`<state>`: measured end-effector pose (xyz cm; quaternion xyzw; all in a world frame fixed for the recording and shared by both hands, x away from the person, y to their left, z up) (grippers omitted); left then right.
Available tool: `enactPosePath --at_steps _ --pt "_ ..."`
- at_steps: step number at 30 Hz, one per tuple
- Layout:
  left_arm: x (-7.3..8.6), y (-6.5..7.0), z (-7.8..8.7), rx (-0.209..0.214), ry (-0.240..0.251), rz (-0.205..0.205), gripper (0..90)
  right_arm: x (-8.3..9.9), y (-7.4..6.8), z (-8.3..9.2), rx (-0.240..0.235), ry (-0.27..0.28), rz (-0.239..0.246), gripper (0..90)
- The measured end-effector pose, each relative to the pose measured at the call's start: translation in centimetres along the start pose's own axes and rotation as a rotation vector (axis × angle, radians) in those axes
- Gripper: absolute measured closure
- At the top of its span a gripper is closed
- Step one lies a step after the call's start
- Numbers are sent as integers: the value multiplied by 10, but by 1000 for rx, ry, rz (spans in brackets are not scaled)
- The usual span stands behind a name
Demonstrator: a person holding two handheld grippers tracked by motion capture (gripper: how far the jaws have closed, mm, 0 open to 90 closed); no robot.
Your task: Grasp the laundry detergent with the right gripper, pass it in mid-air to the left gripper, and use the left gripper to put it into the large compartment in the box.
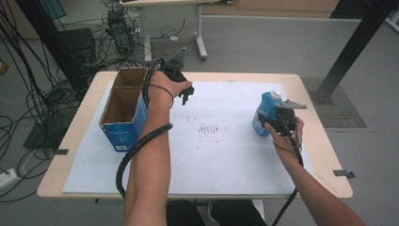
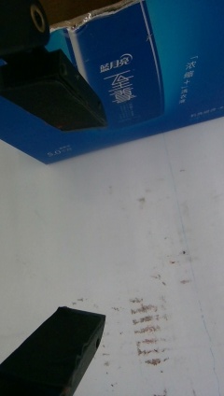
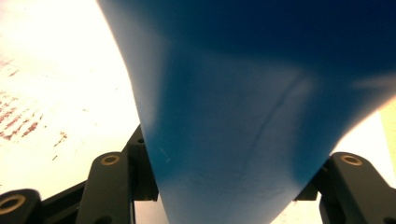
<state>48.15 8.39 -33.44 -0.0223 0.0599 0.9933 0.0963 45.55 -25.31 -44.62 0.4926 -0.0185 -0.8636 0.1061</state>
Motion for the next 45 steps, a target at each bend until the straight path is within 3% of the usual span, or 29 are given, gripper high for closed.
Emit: enactPosePath --at_steps 38,45 --pt "6 0 6 -6 11 -6 69 0 0 0 -3 3 -11 423" --pt "7 -1 7 9 23 0 68 0 1 0 -4 2 -14 424"
Point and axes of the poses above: each handheld gripper's, and its own axes: z roughly backward along the jaws, x roughly out of its underside, y roughly to its right, the point moved 7 cm from there along -z, roughly forward along the jaws, and after that the axes turned 13 degrees about x, right-handed, at the moved point
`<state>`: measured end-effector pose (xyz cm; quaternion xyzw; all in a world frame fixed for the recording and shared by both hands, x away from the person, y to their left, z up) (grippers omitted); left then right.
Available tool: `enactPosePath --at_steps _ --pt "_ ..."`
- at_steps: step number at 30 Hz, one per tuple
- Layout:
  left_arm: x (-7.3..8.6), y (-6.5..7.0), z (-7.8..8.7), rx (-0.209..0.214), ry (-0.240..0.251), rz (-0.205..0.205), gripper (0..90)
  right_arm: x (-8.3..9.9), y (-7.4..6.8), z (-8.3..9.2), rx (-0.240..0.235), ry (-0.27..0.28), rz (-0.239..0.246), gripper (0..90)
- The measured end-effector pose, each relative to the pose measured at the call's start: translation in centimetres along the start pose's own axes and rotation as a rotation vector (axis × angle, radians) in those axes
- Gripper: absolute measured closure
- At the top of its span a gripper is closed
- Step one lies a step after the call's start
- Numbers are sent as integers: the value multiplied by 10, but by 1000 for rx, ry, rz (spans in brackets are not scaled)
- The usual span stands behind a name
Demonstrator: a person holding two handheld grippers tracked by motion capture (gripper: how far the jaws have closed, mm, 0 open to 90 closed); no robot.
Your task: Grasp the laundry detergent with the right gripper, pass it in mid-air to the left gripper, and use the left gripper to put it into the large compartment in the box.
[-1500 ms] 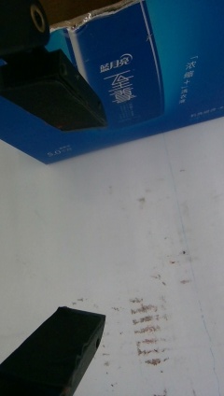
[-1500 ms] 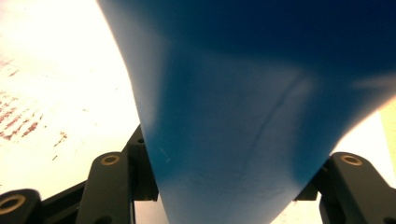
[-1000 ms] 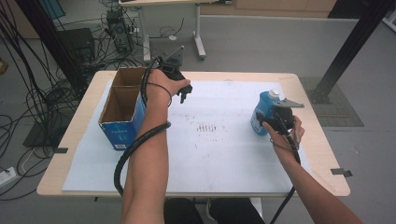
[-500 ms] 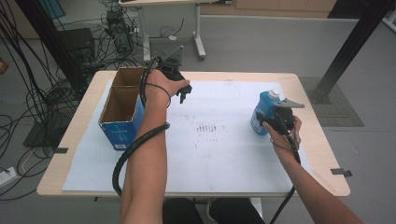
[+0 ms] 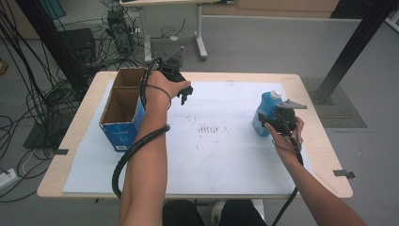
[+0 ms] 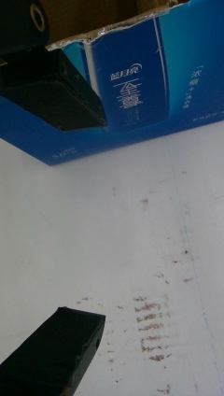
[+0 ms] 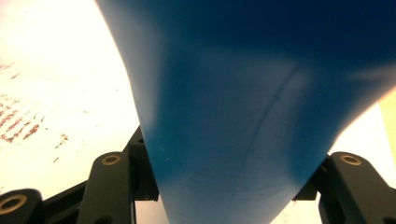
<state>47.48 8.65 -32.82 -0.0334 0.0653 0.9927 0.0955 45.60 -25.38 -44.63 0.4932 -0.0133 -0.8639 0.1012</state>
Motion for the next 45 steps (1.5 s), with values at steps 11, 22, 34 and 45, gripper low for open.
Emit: enactPosePath --at_steps 11,22,34,45 --pt "-2 2 -1 -4 -5 -11 67 0 0 0 -1 -3 -3 426" --pt "1 2 -2 9 -3 -14 65 0 0 -1 -3 -4 -4 427" --pt "2 2 -6 28 5 -15 64 0 0 -1 -3 -1 -2 430" --pt "0 5 -12 41 13 -15 64 -2 1 -2 -13 -7 4 433"
Point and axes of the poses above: each handheld gripper's, and its own axes: z roughly backward along the jaws, x roughly out of its underside, y roughly to its right, the point moved 7 cm from there along -z, roughly forward along the jaws, and after that the axes turned 13 degrees about x, right-handed, at the moved point
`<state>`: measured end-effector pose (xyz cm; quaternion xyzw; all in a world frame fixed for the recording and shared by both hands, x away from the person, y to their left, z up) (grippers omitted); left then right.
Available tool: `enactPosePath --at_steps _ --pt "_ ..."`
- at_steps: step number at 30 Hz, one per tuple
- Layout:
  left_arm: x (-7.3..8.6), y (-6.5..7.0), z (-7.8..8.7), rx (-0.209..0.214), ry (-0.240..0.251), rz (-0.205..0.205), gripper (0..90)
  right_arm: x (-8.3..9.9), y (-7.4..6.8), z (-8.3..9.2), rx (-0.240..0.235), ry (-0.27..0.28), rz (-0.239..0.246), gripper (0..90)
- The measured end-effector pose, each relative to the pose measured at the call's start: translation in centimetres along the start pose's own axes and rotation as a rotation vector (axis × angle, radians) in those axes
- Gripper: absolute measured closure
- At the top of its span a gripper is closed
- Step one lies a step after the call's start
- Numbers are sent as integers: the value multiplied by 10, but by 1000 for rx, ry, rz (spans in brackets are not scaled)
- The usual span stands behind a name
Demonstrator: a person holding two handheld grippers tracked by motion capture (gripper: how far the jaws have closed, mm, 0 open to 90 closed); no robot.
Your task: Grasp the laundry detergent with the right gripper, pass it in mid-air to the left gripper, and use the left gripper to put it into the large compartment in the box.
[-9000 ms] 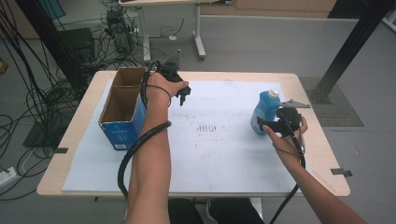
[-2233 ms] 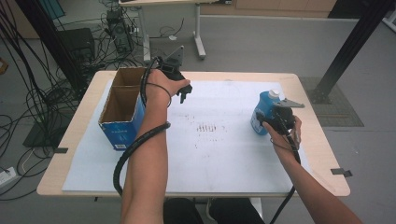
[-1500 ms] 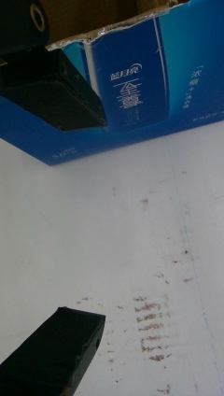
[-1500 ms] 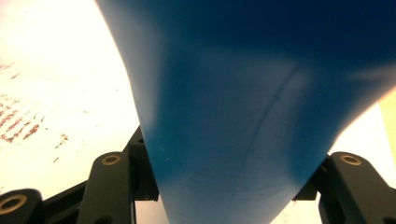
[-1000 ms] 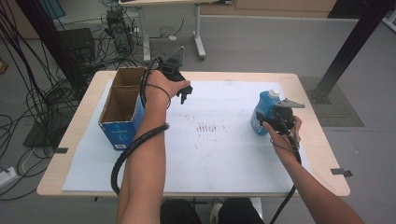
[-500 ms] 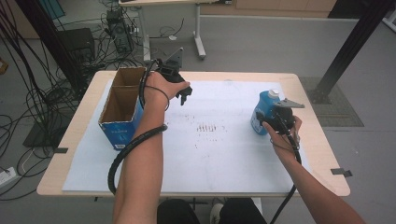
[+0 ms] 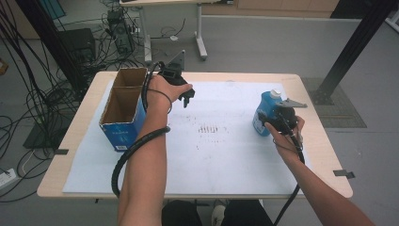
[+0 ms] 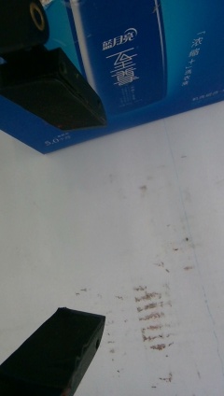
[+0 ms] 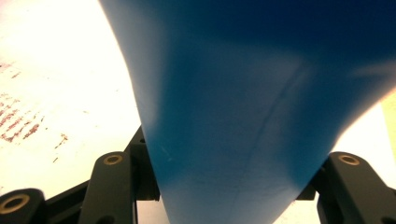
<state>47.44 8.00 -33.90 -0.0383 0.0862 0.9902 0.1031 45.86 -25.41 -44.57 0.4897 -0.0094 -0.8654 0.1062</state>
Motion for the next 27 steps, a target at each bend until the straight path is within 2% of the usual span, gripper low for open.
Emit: enactPosePath --at_steps 3,8,11,17,18,19,22,27 --pt "-1 0 -1 5 4 3 64 0 0 0 -3 -2 4 433" --pt "-3 5 -3 9 -1 -27 65 0 1 0 -8 -1 8 434" --pt "-4 7 -2 21 -2 -50 65 -1 1 0 -14 -11 18 435" --pt "-5 13 3 39 -5 -124 66 -3 6 0 -49 -33 0 436" --pt "-5 13 3 39 -5 -124 66 -3 6 0 -49 -33 0 436" --pt "-6 15 6 41 0 -141 66 -4 7 0 -82 -47 12 436" --pt "-6 15 9 34 -4 -169 66 -7 7 1 -142 -70 29 436" --pt "-7 15 18 25 -7 -217 65 -13 10 5 -186 -79 60 436"
Point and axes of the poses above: each handheld gripper's, and its own axes: z roughly backward along the jaws, x roughly out of its underside, y roughly to its right, the point moved 7 cm from there along -z, roughly forward along the jaws, and after that the axes turned 13 degrees about x, right-handed, at the moved point
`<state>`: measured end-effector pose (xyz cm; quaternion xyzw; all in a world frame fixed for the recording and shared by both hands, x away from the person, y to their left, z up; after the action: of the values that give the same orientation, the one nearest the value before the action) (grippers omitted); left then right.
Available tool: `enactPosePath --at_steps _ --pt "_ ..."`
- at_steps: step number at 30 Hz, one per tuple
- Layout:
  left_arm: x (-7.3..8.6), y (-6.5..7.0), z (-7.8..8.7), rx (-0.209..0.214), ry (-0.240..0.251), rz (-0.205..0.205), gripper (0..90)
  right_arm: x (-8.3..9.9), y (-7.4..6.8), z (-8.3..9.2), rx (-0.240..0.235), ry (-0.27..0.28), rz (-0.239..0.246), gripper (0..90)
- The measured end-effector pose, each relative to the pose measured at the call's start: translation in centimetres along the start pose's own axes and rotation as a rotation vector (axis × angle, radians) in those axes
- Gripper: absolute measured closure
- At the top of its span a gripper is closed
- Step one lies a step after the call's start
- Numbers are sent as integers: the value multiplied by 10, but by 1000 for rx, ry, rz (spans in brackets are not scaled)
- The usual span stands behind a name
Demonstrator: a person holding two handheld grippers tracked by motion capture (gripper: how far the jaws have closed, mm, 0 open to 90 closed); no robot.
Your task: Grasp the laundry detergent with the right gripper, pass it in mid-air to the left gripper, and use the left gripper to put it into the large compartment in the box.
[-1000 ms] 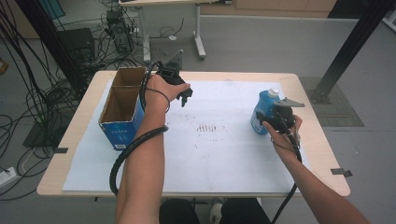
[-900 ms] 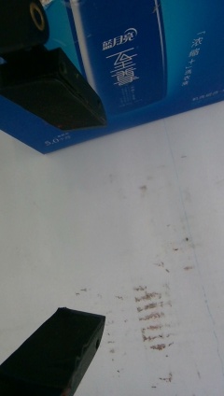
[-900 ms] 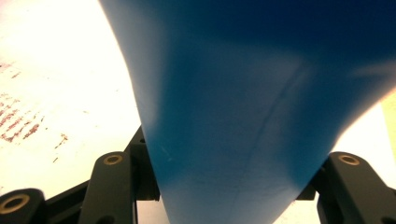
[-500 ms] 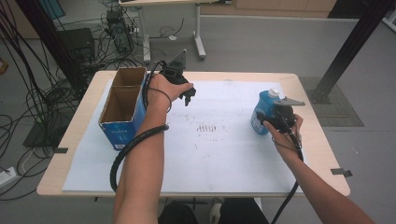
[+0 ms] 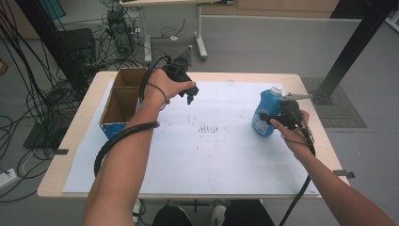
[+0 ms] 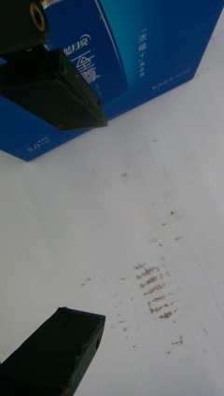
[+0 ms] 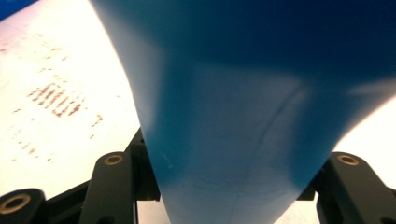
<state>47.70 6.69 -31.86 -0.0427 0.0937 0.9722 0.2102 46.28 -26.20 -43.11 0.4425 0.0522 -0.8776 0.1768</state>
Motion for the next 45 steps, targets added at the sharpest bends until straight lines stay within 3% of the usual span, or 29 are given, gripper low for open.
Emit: enactPosePath --at_steps 9,12,16,25,33,37,38,40,45 --pt "-3 4 21 9 5 -99 62 -13 12 7 -55 -12 19 435" --pt "-2 5 28 11 0 -129 58 -18 15 10 -101 -24 45 434" --pt "-3 6 40 15 12 -174 58 -27 13 15 -143 -44 104 435" --pt "-2 8 65 14 15 -269 55 -54 4 23 -240 -41 145 434" --pt "-3 11 89 -4 24 -419 54 -84 -25 27 -353 -24 215 434" --pt "-4 13 97 -4 29 -463 56 -100 -48 27 -402 -9 259 433" --pt "-4 14 100 -4 22 -481 56 -100 -48 27 -402 -9 259 433" --pt "-6 17 106 -5 14 -517 56 -111 -65 25 -437 -3 277 434" --pt "-8 24 116 0 19 -581 56 -128 -93 18 -466 11 319 433"
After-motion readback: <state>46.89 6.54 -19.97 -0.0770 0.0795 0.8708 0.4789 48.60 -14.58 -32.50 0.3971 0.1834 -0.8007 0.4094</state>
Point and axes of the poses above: each handheld gripper's, and its own axes: z roughly backward along the jaws, x roughly out of its underside, y roughly to its right, the point moved 7 cm from there along -z, roughly forward along the jaws, and after that the axes turned 13 degrees about x, right-handed, at the moved point
